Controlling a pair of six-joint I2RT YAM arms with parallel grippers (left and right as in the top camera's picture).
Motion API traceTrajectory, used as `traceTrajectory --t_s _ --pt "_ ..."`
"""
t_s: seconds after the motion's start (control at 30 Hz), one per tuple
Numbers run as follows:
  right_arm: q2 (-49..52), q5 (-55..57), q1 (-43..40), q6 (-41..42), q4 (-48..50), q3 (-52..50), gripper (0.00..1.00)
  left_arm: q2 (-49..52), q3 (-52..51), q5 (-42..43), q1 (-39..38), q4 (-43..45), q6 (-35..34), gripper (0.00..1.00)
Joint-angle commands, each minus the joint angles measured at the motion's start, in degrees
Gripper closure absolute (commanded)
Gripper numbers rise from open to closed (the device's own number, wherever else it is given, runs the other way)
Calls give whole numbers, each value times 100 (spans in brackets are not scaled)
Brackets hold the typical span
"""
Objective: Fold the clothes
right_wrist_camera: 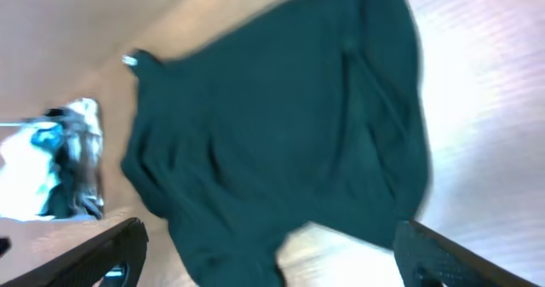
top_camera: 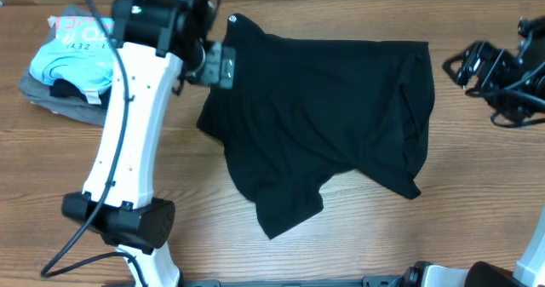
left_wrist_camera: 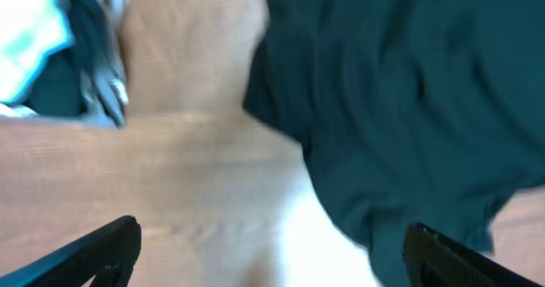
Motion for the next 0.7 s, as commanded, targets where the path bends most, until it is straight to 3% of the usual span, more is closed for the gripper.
traceTrajectory --t_s 0.0,0.17,0.27,0.47,0.67 --pt "-26 778 -2 -44 -192 -341 6 68 -627 52 -424 52 -192 0" --pt "-24 796 0 -48 280 -1545 7 26 -1779 57 -935 807 -433 0" --pt "-24 798 0 22 1113 -2761 22 -24 -2868 404 -1141 1626 -516 0" --pt "-15 1346 2 890 2455 -4253 39 -28 -4350 538 -1169 2785 -651 0" --pt "-2 1851 404 1510 3425 -5206 39 -31 -5549 800 -1174 3746 -608 0"
